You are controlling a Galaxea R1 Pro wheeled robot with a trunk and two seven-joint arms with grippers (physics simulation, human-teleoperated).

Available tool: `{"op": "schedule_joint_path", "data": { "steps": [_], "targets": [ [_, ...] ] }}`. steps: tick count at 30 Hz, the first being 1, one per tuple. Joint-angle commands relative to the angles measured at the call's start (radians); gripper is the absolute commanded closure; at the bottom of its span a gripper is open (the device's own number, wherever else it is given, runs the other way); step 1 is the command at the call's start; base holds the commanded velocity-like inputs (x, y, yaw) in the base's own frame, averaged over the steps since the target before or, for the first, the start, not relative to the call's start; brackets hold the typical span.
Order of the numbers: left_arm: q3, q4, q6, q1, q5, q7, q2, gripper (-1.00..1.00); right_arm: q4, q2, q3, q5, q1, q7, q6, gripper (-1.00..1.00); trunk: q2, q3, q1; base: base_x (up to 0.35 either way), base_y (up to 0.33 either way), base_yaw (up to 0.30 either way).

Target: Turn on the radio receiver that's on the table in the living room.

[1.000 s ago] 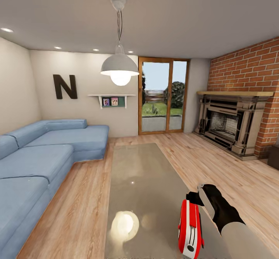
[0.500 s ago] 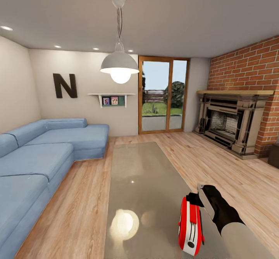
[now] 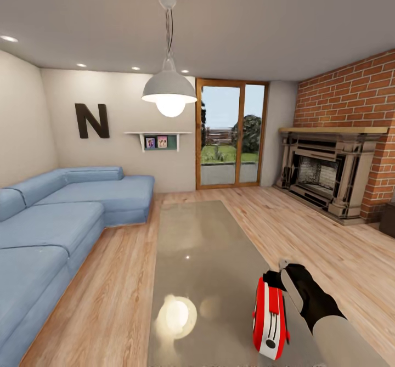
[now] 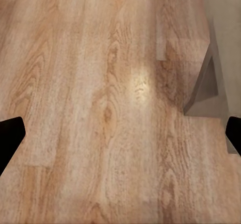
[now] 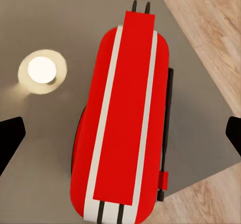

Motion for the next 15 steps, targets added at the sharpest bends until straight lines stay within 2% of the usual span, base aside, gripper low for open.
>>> {"op": "schedule_joint_path", "data": {
  "steps": [1,15],
  "targets": [
    [0.000,0.000,0.000,0.000,0.000,0.000,0.000,-1.00,0.002,0.000,0.000,0.000,0.000,0.000,-0.002,-1.00,-0.007,-0.003,0.004,0.000,0.000,0.000],
    [0.000,0.000,0.000,0.000,0.000,0.000,-0.001,-1.00,0.019,0.001,0.000,0.000,0.000,0.000,-0.004,-1.00,-0.105,-0.047,0.058,0.000,0.000,0.000]
  ]
}}
